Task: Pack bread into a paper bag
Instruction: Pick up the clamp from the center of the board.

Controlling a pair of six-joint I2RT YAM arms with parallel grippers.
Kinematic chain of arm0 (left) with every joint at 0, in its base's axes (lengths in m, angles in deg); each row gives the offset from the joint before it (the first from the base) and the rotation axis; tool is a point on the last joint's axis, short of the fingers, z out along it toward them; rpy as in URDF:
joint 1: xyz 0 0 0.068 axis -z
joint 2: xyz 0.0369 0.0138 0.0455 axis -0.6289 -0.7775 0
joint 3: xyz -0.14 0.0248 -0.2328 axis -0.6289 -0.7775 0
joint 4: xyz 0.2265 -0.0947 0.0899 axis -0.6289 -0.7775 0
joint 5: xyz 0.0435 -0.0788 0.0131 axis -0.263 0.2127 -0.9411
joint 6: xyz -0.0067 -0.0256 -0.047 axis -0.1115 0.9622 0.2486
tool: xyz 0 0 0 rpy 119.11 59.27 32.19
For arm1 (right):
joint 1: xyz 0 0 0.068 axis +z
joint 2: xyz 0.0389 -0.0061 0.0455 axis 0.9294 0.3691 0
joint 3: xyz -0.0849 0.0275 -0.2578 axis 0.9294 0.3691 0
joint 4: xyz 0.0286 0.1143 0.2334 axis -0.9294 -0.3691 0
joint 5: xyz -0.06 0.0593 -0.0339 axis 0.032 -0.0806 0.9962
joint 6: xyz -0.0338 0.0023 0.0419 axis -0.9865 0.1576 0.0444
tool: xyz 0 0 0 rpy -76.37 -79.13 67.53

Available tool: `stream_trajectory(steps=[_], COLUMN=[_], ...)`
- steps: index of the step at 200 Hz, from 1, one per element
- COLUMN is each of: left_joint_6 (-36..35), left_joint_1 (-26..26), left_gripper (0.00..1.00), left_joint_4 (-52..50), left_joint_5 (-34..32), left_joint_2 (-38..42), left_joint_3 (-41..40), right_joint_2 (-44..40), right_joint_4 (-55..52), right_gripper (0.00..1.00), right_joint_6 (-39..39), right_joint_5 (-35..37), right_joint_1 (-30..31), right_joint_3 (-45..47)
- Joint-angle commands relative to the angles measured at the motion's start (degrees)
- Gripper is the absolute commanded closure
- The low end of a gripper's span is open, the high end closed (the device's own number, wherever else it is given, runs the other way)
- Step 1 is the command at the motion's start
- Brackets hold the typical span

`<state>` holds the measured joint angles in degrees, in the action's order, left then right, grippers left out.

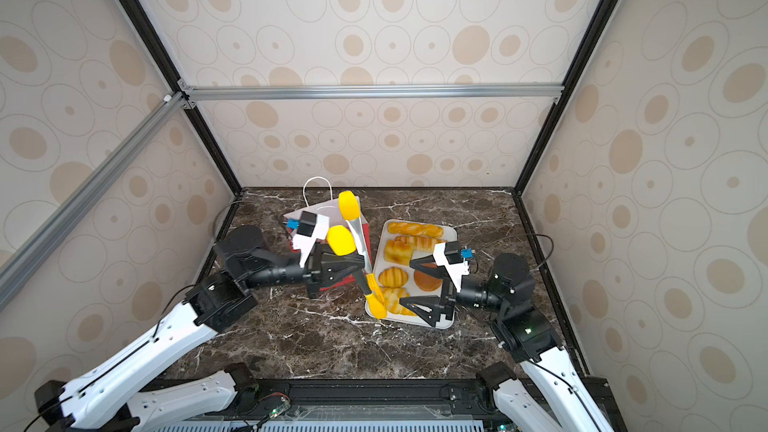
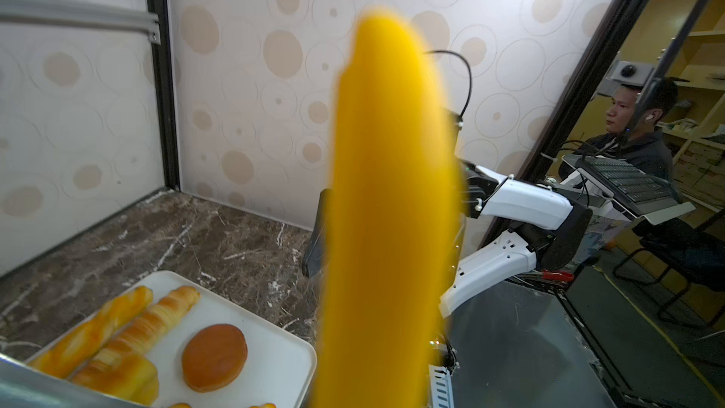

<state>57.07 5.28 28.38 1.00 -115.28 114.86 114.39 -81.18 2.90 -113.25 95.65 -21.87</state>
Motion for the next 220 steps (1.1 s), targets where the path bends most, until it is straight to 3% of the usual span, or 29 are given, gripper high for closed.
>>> stream_trajectory(steps=[1, 24, 53, 88, 119, 220], left_joint_6=[-3.2, -0.9, 1.3, 3.5, 4.4, 7.6], left_joint_1=[0.1, 0.1, 0.1, 0.1, 0.2, 0.3], left_gripper=[1.0, 1.0, 1.0, 1.0, 1.0, 1.0], left_joint_4=[5.5, 11.3, 16.0, 19.9, 21.4, 26.7], left_joint_5=[4.8, 7.8, 11.4, 12.9, 13.3, 12.1], left_joint_2=[4.3, 7.0, 7.1, 4.4, 2.3, -0.8], left_joint_3=[-2.0, -4.9, -6.5, -6.4, -5.4, -7.8], right_joint_2=[2.6, 4.4, 4.3, 4.6, 5.4, 9.6], right_joint_4=[11.7, 30.0, 34.5, 33.2, 26.8, 23.1], right_gripper=[0.0, 0.0, 0.0, 0.0, 0.0, 0.0], right_joint_6=[9.8, 20.8, 23.8, 21.4, 15.8, 11.7], right_joint_5=[-1.0, -3.1, -4.5, -7.2, -5.2, -3.0], right_joint_1=[0.1, 0.2, 1.3, 7.9, 14.1, 18.6], right_joint_3=[4.8, 11.7, 14.0, 13.7, 13.2, 9.5])
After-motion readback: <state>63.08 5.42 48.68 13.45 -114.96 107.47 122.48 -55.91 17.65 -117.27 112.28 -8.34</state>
